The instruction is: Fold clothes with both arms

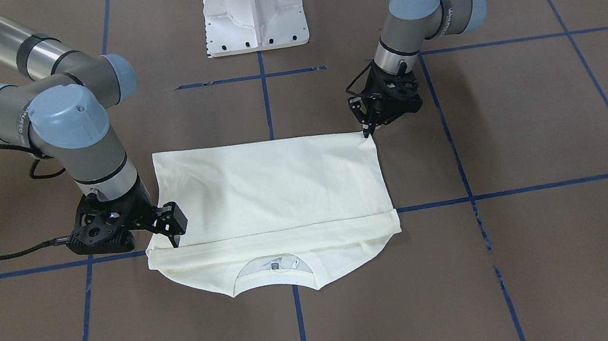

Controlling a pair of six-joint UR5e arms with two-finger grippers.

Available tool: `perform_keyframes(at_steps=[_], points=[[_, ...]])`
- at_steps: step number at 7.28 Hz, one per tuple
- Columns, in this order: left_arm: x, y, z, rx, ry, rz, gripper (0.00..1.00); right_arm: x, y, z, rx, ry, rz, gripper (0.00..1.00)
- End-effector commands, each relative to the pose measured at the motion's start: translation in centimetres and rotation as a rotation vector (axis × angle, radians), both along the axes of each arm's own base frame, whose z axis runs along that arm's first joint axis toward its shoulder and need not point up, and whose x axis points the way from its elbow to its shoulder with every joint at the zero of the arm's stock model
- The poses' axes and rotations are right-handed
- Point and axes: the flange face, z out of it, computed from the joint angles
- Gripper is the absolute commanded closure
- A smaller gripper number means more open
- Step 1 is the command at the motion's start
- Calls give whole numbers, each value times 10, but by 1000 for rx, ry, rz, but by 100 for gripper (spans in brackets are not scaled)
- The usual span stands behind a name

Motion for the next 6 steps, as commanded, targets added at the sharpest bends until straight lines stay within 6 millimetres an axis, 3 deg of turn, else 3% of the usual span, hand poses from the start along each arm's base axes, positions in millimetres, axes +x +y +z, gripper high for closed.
perform_keyframes(at_steps=[1, 2, 3, 4, 5, 6], points=[[-53, -90, 41, 90, -143, -61, 100, 0, 0, -1, 0, -1, 2, 0], [-64, -148, 44, 115, -196, -96, 100, -1, 0, -2, 0, -3, 2, 0], [-61, -203, 43, 114, -239, -122, 100, -1, 0, -2, 0, -3, 2, 0], [-49, -258, 25, 108, -266, -144, 100, -1, 0, -2, 1, -2, 3, 0], [-35, -301, 11, 129, -246, -169, 100, -1, 0, -5, 4, -5, 3, 0], [-24, -318, 19, 141, -234, -175, 100, -3, 1, -9, 4, -11, 5, 0]])
